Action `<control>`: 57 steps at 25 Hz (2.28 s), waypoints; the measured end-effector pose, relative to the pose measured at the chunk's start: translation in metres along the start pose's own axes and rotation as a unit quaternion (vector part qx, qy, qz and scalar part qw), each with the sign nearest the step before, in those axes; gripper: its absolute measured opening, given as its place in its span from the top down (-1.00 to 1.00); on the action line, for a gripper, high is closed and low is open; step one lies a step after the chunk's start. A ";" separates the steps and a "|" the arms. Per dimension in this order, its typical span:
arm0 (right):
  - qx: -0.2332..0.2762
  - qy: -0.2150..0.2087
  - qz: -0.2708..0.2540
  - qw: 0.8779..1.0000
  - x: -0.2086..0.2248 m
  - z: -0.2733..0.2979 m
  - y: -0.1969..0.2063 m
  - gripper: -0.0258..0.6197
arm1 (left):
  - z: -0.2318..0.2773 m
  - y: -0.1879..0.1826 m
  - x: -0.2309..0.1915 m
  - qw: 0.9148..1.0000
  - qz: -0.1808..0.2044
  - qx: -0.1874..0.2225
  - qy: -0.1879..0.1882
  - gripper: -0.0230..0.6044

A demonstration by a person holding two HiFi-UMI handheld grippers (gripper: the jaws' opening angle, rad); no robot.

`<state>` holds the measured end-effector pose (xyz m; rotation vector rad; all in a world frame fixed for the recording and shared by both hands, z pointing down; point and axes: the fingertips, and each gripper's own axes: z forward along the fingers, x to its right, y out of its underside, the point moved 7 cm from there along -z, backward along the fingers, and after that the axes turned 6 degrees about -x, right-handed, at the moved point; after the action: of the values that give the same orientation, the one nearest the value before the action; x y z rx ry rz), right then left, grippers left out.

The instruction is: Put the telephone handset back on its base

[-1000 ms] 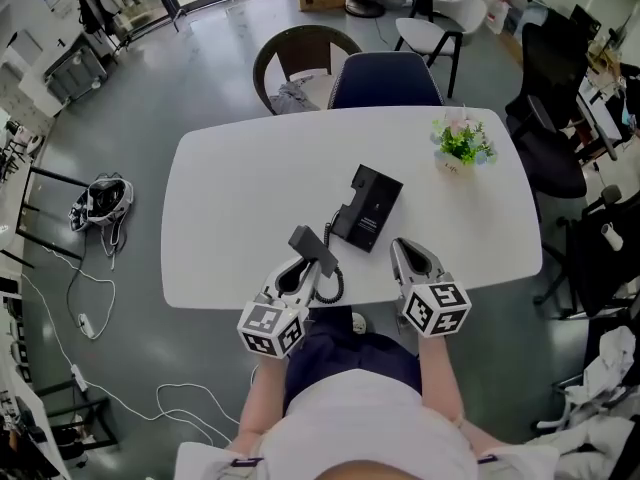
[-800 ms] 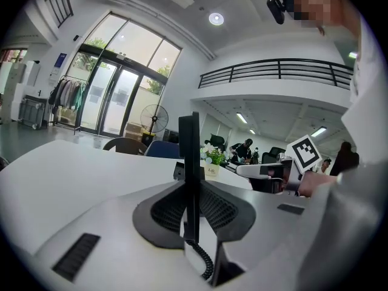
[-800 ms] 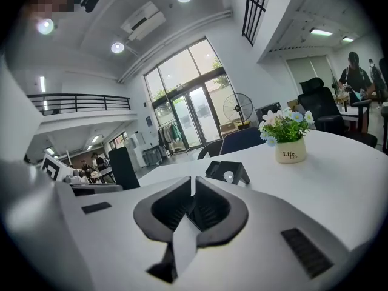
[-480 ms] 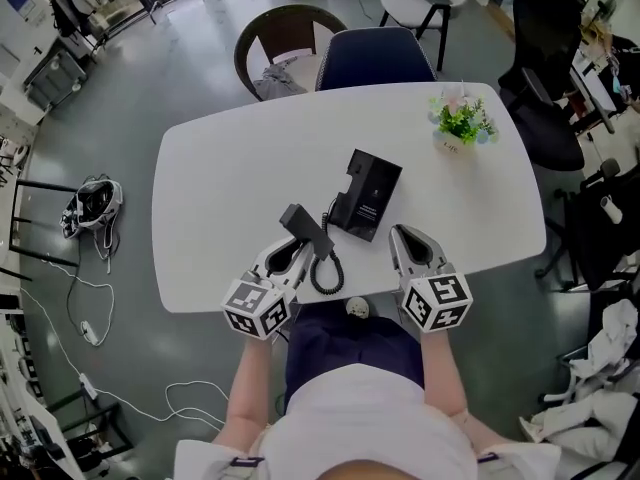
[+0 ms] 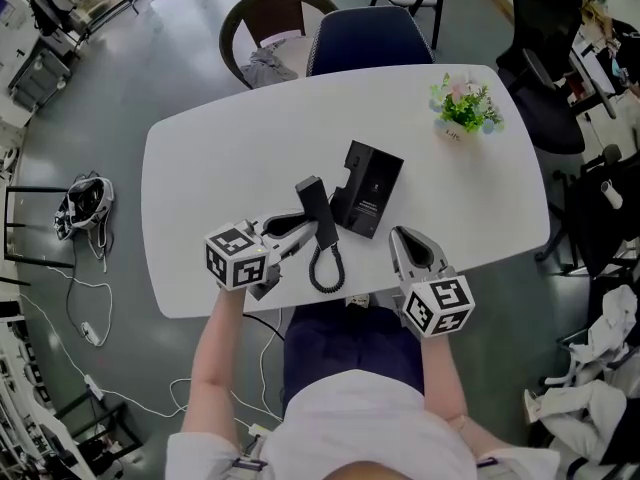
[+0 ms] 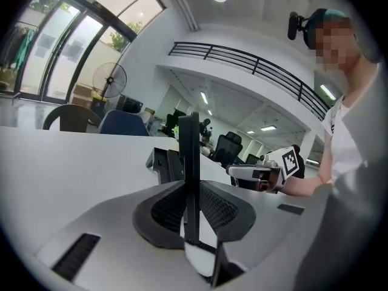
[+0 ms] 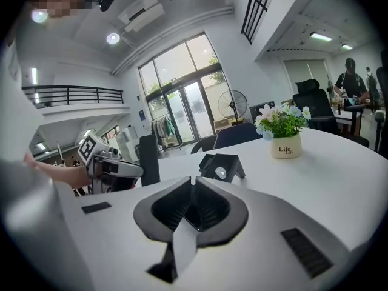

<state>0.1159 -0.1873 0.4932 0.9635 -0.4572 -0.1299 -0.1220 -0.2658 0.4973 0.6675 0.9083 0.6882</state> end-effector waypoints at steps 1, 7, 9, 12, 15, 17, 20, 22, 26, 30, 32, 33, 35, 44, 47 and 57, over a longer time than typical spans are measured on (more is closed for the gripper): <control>0.000 0.000 0.002 1.000 0.000 0.001 0.000 0.78 | 0.003 -0.003 -0.005 1.000 -0.001 -0.012 0.014 0.68; -0.012 0.007 0.013 1.000 0.001 0.005 0.005 0.78 | 0.021 -0.020 -0.027 0.994 0.007 -0.063 0.090 0.68; -0.017 0.009 0.017 1.000 0.003 0.006 0.008 0.78 | 0.027 -0.023 -0.032 0.991 0.006 -0.075 0.111 0.68; -0.023 0.014 0.024 0.999 0.004 0.011 0.009 0.78 | 0.036 -0.027 -0.044 0.985 0.002 -0.095 0.144 0.68; -0.029 0.019 0.029 0.999 0.007 0.015 0.009 0.78 | 0.045 -0.033 -0.053 0.977 0.007 -0.121 0.177 0.68; -0.034 0.020 0.031 0.999 0.008 0.016 0.010 0.78 | 0.051 -0.035 -0.056 0.971 0.009 -0.139 0.195 0.68; -0.039 0.023 0.039 0.998 0.012 0.018 0.012 0.78 | 0.063 -0.038 -0.061 0.961 0.013 -0.167 0.221 0.68; -0.043 0.025 0.043 0.998 0.014 0.021 0.013 0.78 | 0.069 -0.039 -0.065 0.954 0.016 -0.185 0.236 0.68; -0.047 0.031 0.052 0.997 0.018 0.027 0.014 0.78 | 0.081 -0.041 -0.072 0.941 0.008 -0.210 0.266 0.68; -0.055 0.035 0.062 0.996 0.022 0.033 0.015 0.78 | 0.095 -0.043 -0.079 0.929 0.003 -0.226 0.292 0.68; -0.058 0.035 0.065 0.996 0.024 0.034 0.016 0.78 | 0.101 -0.043 -0.082 0.925 0.000 -0.234 0.301 0.68; -0.059 0.035 0.067 0.995 0.025 0.035 0.016 0.78 | 0.103 -0.043 -0.083 0.922 -0.002 -0.239 0.305 0.68; -0.060 0.036 0.069 0.995 0.027 0.036 0.016 0.78 | 0.108 -0.043 -0.084 0.917 -0.006 -0.245 0.315 0.68; -0.067 0.039 0.086 0.993 0.034 0.040 0.019 0.78 | 0.121 -0.038 -0.092 0.904 -0.038 -0.245 0.349 0.67; -0.061 0.032 0.108 0.992 0.035 0.039 0.018 0.78 | 0.124 -0.037 -0.096 0.903 -0.048 -0.242 0.352 0.67; -0.072 0.034 0.111 0.991 0.038 0.043 0.022 0.78 | 0.135 -0.029 -0.107 0.894 -0.084 -0.253 0.361 0.66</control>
<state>0.1291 -0.2192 0.5444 0.7681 -0.4814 0.0701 -0.0452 -0.3951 0.5866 -0.1665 1.3744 0.9903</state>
